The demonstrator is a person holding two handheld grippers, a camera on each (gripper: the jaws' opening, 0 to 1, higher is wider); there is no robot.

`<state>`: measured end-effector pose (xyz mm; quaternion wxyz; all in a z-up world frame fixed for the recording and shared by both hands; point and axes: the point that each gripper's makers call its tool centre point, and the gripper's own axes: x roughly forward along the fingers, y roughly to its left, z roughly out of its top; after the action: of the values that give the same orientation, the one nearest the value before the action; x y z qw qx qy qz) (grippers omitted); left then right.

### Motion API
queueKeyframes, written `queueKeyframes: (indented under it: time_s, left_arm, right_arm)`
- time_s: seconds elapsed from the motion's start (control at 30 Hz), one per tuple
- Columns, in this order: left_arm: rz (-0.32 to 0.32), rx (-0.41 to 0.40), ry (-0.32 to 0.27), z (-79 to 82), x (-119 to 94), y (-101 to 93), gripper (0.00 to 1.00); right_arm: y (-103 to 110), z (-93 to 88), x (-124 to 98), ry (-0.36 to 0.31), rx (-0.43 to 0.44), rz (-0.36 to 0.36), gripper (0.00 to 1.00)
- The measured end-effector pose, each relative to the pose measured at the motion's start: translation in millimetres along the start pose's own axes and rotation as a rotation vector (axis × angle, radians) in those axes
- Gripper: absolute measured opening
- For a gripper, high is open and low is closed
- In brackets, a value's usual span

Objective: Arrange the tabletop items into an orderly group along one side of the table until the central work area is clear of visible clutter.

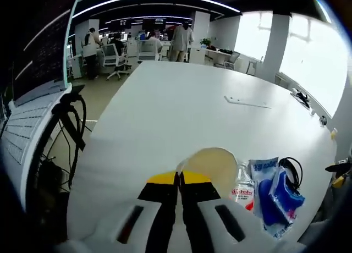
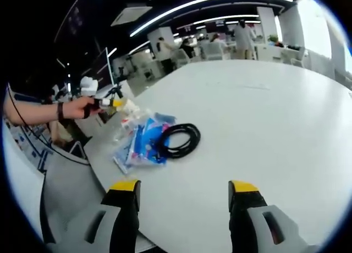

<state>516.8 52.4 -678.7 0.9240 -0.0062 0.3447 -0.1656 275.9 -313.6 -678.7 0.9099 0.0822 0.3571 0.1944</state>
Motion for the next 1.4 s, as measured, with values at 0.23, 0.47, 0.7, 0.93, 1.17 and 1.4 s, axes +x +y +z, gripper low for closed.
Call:
queueKeyframes:
  time_s: [0.23, 0.47, 0.7, 0.93, 1.17, 1.4]
  left_arm:
    - [-0.033, 0.009, 0.002, 9.4, 14, -15.1, 0.0]
    - [-0.06, 0.006, 0.006, 20.1, 29, -25.7, 0.0]
    - [-0.073, 0.002, 0.019, 21.5, 42, -34.4, 0.0]
    - [-0.071, -0.014, 0.028, 21.3, 51, -39.0, 0.0]
    - [-0.07, -0.026, 0.023, 27.9, 56, -40.3, 0.0]
    - [-0.076, -0.037, 0.023, 30.5, 59, -40.9, 0.02]
  right_arm:
    - [-3, -4.7, -5, -0.001, 0.013, -0.014, 0.66]
    - [-5, -10.0, -9, 0.006, 0.026, -0.023, 0.65]
    - [-8, -13.3, -12, 0.009, 0.036, -0.032, 0.65]
    - [-11, -15.8, -13, 0.011, 0.05, -0.038, 0.65]
    - [-13, -16.6, -11, 0.011, 0.061, -0.038, 0.65]
    - [-12, -16.7, -10, 0.01, 0.067, -0.033, 0.65]
